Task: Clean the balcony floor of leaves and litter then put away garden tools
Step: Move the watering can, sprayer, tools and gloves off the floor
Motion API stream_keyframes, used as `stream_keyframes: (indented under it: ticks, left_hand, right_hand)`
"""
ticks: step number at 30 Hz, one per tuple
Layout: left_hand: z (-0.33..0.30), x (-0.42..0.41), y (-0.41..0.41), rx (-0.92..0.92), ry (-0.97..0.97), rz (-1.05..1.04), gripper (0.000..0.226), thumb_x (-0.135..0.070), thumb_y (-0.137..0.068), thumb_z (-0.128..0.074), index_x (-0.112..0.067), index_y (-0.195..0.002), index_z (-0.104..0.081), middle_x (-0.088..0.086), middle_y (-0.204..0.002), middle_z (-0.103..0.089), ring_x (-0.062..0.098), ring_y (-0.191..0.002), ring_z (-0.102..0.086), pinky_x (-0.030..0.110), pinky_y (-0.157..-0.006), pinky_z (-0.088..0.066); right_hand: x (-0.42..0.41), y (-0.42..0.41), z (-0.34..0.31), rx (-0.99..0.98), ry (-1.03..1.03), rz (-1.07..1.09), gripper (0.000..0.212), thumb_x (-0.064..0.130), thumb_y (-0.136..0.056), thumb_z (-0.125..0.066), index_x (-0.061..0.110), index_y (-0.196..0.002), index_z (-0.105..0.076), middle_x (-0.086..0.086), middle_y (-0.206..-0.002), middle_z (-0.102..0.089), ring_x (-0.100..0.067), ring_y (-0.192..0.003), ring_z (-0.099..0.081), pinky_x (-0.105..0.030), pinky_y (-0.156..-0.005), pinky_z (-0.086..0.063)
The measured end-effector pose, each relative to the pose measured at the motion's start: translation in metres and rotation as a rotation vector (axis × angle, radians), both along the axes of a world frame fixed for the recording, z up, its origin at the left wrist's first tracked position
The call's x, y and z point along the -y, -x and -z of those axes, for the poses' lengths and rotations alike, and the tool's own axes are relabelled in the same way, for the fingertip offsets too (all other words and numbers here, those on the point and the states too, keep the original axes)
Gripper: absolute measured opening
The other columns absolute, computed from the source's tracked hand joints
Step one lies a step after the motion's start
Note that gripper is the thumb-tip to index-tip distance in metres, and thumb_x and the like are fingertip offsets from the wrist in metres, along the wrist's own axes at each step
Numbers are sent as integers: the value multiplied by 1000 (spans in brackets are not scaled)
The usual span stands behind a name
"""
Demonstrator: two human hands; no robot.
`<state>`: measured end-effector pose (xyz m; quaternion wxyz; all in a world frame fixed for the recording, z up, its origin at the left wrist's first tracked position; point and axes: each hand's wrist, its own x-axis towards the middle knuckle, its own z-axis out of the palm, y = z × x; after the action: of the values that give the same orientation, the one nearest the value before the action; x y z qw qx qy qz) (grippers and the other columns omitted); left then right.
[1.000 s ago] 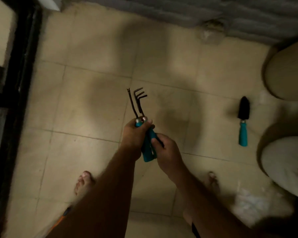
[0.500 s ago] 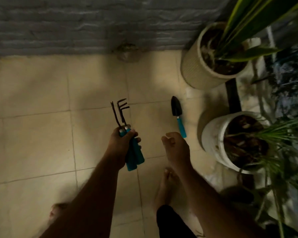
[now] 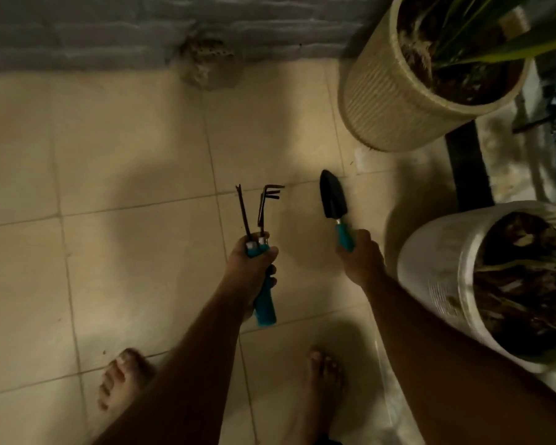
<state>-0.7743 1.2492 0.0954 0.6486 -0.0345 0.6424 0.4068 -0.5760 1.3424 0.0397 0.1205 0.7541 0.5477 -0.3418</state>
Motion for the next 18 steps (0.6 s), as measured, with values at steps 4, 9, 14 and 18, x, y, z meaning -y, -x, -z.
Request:
stream_keyframes:
  ticks: [4, 9, 14, 18]
  left_hand:
    - [33, 14, 3, 17, 44, -15, 30, -3, -95, -60, -17, -121, -57, 7, -94, -58, 17, -74, -55, 32, -66, -50]
    - [33, 29, 24, -30, 97, -31, 32, -4, -95, -61, -16, -124, -57, 8, -96, -60, 18, -76, -57, 33, -66, -51]
    - [-30, 23, 40, -39, 87, -80, 30, -4, -95, -60, -17, -122, -56, 11, -104, -62, 25, -88, -65, 38, -73, -56]
    - [-108, 9, 44, -63, 33, -109, 28, -5, -97, -56, -14, -124, -51, 12, -107, -67, 28, -95, -69, 43, -84, -56]
  right_hand:
    - [7, 4, 36, 176, -32, -85, 58, 46, -95, -59, 10, -138, -42, -16, -127, -56, -36, -114, -57, -47, -92, -51]
    - [21, 29, 32, -23, 51, 53, 46, 26, -102, -52, 4, -142, -42, -18, -133, -57, -36, -122, -55, -40, -99, -44]
    - [55, 71, -37, -348, 151, 262, 39, 25, -100, -53, 5, -133, -45, -10, -103, -57, -25, -92, -61, -42, -84, -55]
    - [68, 111, -137, -589, 164, 444, 16, 20, -100, -49, 16, -115, -52, -4, -80, -55, -11, -63, -50, -21, -49, -42]
